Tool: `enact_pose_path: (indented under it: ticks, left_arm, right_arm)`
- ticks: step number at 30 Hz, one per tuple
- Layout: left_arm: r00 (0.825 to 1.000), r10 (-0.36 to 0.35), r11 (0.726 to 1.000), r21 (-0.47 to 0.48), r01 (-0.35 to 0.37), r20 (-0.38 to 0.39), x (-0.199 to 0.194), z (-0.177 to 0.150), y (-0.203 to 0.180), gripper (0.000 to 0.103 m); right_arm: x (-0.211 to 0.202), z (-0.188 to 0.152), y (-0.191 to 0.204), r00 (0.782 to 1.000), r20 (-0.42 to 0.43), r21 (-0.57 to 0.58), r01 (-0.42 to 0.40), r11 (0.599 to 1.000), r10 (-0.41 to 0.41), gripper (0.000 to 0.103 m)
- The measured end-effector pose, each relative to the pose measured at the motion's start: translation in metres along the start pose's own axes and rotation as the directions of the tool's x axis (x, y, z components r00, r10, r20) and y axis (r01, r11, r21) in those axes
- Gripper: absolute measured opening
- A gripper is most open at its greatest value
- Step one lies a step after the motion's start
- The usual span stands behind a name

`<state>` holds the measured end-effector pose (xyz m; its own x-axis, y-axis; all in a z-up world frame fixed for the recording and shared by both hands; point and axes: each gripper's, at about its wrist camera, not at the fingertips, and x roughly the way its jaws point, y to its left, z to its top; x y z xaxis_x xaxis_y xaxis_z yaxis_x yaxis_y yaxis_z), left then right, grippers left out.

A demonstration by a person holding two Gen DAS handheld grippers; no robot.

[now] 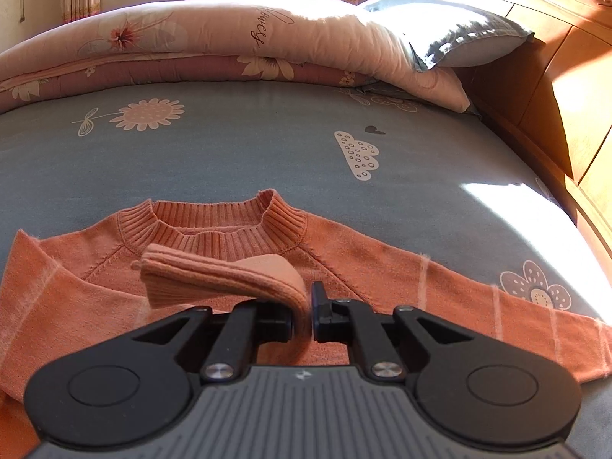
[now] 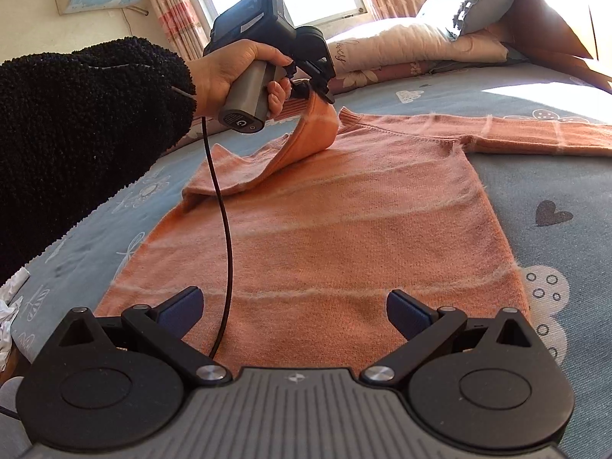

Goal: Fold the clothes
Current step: 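Carry the cuff across the sweater body and open the left gripper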

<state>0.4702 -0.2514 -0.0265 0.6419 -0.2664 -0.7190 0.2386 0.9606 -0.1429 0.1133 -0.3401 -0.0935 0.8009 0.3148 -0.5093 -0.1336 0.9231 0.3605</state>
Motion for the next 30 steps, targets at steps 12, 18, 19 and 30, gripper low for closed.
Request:
enact_pose_path:
  ticks: [12, 18, 19, 30]
  left_arm:
    - [0.992, -0.124, 0.992, 0.014, 0.124, 0.037, -0.017, 0.002, -0.002, 0.048]
    - [0.976, -0.210, 0.977, -0.029, 0.212, 0.059, -0.021, 0.007, 0.004, 0.060]
    - [0.971, -0.232, 0.971, -0.039, 0.234, 0.065, -0.022, 0.008, 0.006, 0.067]
    - [0.975, -0.221, 0.969, 0.117, 0.218, 0.017, -0.023, 0.011, -0.010, 0.078]
  right_arm:
    - [0.004, -0.001, 0.002, 1.000, -0.018, -0.010, 0.014, 1.000, -0.015, 0.103]
    - [0.005, -0.001, 0.001, 1.000, -0.019, -0.008, 0.012, 1.000, -0.012, 0.103]
    - [0.005, -0.001, 0.000, 1.000, -0.018, -0.007, 0.012, 1.000, -0.012, 0.103]
    - [0.005, -0.001, -0.001, 1.000, -0.025, 0.005, 0.010, 1.000, -0.010, 0.103]
